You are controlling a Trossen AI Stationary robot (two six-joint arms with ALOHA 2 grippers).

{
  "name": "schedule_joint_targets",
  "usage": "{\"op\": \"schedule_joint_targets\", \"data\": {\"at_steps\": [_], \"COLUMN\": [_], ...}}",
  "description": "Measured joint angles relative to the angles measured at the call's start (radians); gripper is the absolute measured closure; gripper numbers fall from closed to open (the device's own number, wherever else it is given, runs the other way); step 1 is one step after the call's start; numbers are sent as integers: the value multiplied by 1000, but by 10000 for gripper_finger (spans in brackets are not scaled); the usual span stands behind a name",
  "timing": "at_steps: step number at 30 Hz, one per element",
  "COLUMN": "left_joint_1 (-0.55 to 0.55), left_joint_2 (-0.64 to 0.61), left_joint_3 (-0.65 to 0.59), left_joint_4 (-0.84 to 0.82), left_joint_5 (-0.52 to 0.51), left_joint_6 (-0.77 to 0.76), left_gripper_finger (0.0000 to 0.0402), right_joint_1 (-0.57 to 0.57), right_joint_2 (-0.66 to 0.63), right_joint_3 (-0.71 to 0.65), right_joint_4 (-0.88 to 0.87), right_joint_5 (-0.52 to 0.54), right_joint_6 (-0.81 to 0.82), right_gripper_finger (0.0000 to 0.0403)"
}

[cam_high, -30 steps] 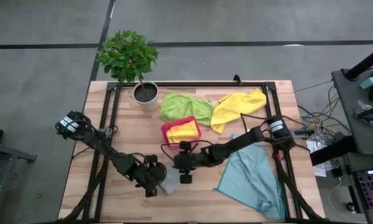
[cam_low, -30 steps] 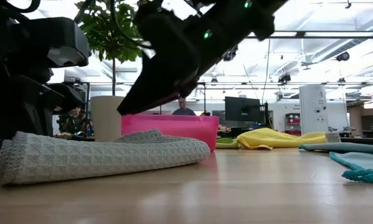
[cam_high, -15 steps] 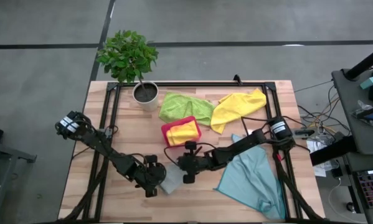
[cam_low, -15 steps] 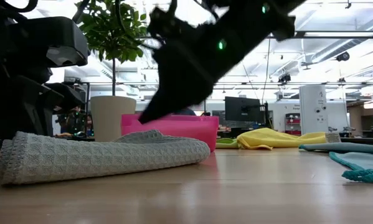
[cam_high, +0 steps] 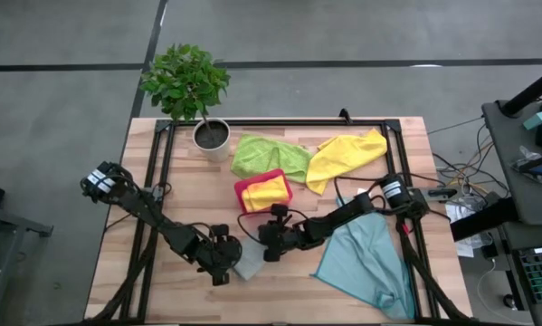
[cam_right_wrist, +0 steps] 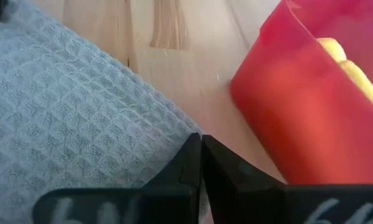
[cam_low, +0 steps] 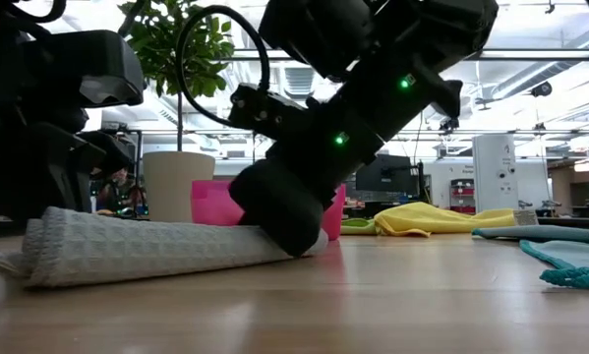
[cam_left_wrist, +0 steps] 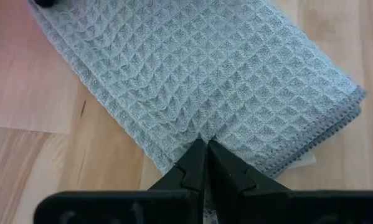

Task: Fold microfiber towels
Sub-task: Fold the gray microfiber cloth, then put the folded gray towel into the pink bin

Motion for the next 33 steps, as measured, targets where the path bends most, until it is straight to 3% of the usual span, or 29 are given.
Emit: {"op": "schedule_joint_targets", "data": {"at_steps": [15,23,28,33], "left_joint_1": [-6,-6,-5,-5], "left_joint_2": [-7,-46,-82,-106], "left_joint_3": [2,2,2,2], "left_joint_4": [-4,-70,-91,-93], "left_joint_5": [26,34,34,33], "left_joint_6": [4,11,4,5], "left_gripper_finger": [400,375,321,271], "right_joint_1": [43,-2,-45,-77], "right_joint_2": [-121,-257,-284,-279], "right_joint_3": [12,13,13,10], "right_joint_4": [-137,-386,-495,-495], "right_joint_5": [-11,-322,-513,-602], "right_joint_6": [48,275,424,463], "right_gripper_finger": [394,371,308,232]}}
